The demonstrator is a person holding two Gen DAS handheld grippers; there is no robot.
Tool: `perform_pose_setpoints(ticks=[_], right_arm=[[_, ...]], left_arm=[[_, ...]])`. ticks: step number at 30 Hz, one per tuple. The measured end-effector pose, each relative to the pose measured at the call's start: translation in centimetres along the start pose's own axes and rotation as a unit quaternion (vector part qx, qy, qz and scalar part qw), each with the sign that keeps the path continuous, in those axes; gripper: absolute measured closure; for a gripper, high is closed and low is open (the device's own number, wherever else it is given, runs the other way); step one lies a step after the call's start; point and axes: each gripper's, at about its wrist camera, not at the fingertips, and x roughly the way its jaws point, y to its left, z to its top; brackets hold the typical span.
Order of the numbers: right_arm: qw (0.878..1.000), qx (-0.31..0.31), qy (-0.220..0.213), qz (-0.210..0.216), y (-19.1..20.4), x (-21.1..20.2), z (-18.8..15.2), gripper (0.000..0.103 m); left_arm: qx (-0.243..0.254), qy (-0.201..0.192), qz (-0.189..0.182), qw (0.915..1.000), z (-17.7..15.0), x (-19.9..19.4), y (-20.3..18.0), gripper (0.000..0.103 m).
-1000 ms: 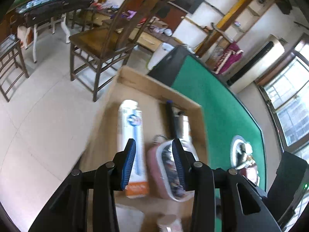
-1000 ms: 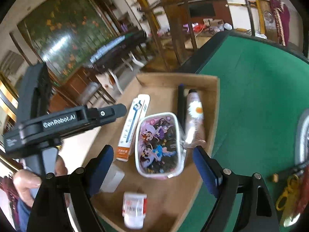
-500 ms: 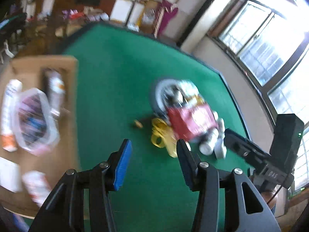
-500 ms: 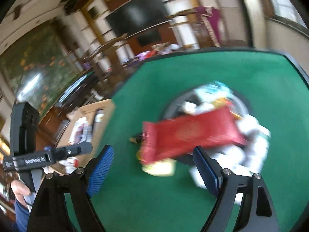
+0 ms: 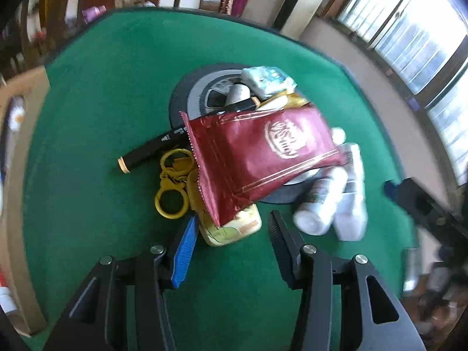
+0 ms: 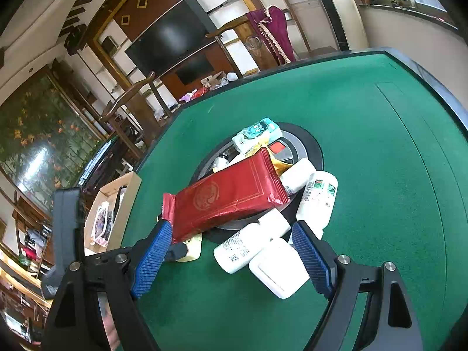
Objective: Organize objects
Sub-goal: 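Move the left gripper to the yellow soap box while the right gripper approaches the white square container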
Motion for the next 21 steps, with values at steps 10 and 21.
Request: perform_pose_setpoints(ticks=[10, 21], right_arm=[[0.999, -0.020, 0.017, -0.035, -0.6, 0.7, -0.1, 0.015], [0.972, -0.192, 0.095, -0.100, 0.3, 3.9, -2.5, 0.026]], left_arm=[[0.027, -0.052, 0.076, 0.9953, -0.4, 1.0, -0.1, 0.057], [0.008, -0.071, -0.034, 0.9968, -0.6, -1.6, 4.3, 0.057]])
